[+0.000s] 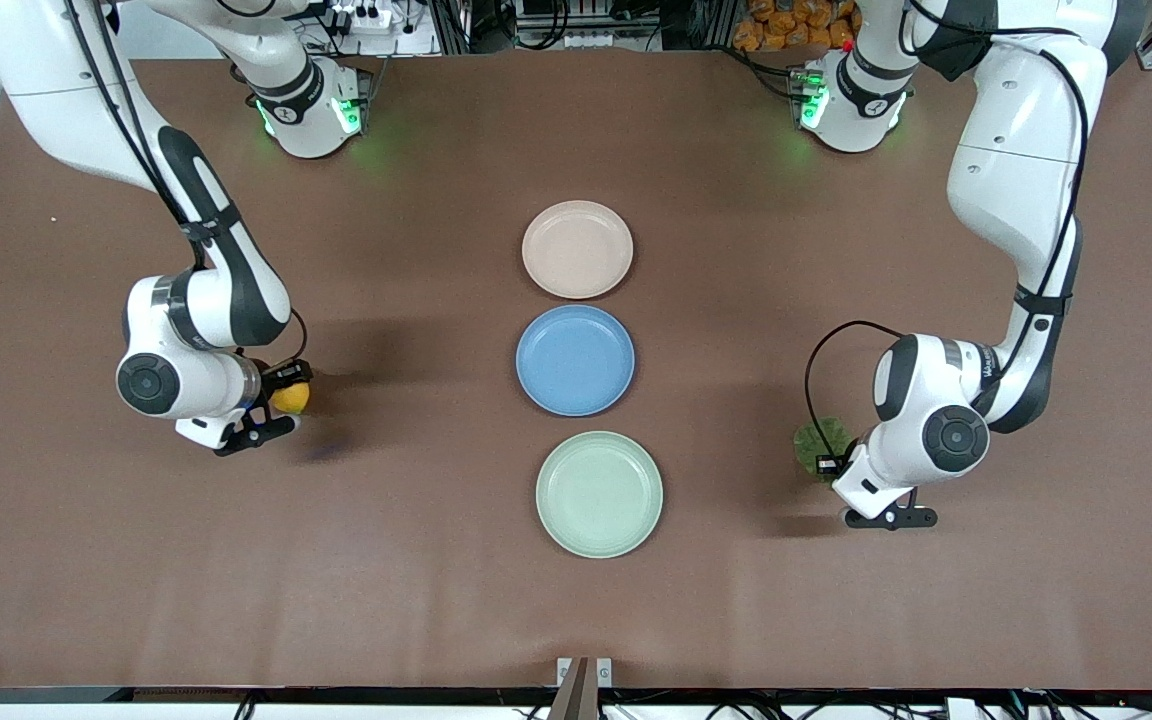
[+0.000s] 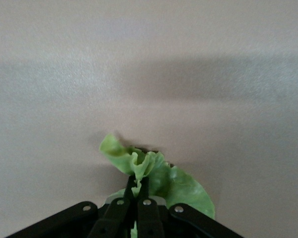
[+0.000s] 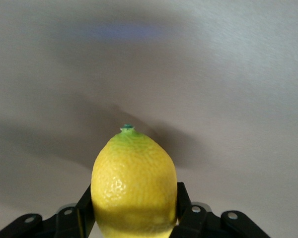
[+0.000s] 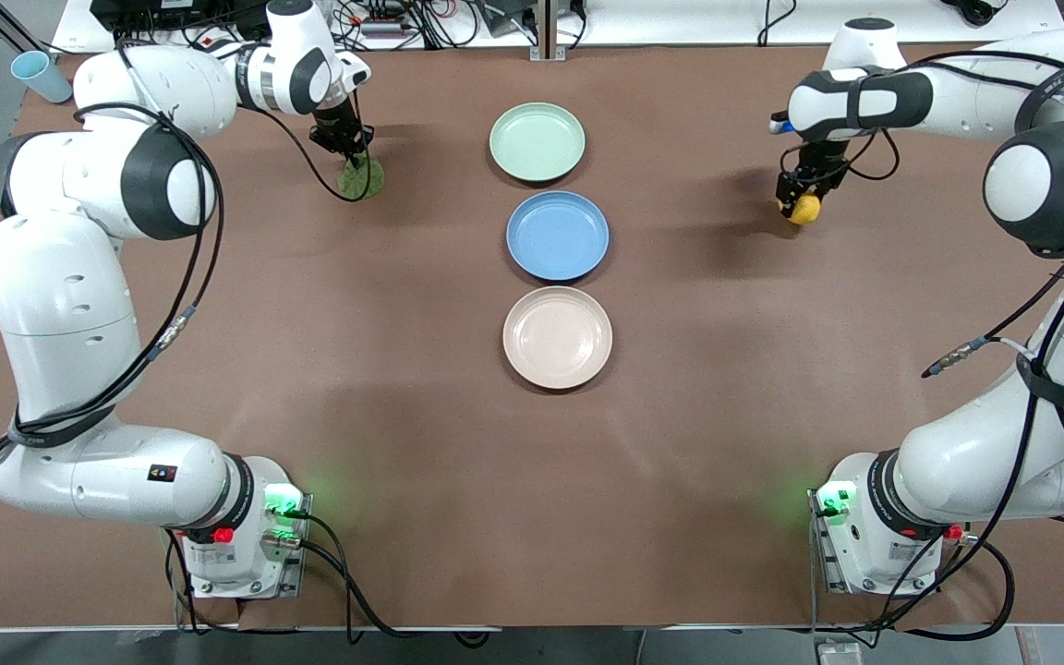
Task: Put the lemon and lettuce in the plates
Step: 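Close the right gripper on the lemon while the left gripper grasps the lettuce, then carry the lemon to the beige plate while the left gripper carries lettuce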
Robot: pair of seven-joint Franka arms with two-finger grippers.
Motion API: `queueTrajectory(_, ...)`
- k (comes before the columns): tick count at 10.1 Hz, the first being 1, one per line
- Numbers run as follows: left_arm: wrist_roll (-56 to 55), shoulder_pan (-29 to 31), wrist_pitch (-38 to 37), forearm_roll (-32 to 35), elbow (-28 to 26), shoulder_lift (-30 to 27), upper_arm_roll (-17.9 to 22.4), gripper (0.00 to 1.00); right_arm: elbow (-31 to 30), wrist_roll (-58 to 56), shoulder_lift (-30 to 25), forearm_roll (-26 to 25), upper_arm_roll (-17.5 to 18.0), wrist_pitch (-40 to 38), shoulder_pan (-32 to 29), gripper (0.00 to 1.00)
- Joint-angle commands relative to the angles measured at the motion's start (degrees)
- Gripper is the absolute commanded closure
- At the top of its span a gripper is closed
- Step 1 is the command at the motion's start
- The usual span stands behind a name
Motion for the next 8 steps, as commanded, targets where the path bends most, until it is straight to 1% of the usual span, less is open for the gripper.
queueTrajectory(1,-0.41,-0.26,-0.05,0.33,0.05,-2.21,-0.27,1.00,2.06,0.70,-1.13,4.56,1.73,-5.59,-0.21,1.00)
queueTrajectory(2,-2.50,-0.34,-0.05,-1.50,0.05,-2.57,-0.53,1.00,2.06,1.41,-1.22,7.98,2.78,-6.91,-0.20,1.00)
queueTrajectory(3,-4.09,-0.43,-0.14,-2.65,0.05,-3.18,-1.14,1.00,2.06,3.42,-1.74,8.97,4.18,-7.62,-0.12,1.00)
queueTrajectory(4,-4.54,-0.34,-0.14,-3.53,0.05,-4.06,-2.45,1.00,2.41,8.40,-2.35,10.02,6.80,-8.76,-0.20,1.00)
queueTrajectory(5,-5.50,-0.26,-0.14,-5.80,0.14,-4.59,-3.25,1.00,2.59,15.84,-3.14,12.56,9.53,-9.03,-0.12,1.00)
queueTrajectory(6,-6.29,-0.43,-0.05,-7.39,0.66,-4.59,-4.39,1.00,2.76,22.18,-3.33,13.54,12.86,-8.78,-0.20,1.00)
queueTrajectory(8,-9.89,-0.95,0.21,-7.41,1.98,-4.15,-6.94,1.00,2.76,34.40,-3.33,16.17,19.80,-8.25,-0.03,1.00)
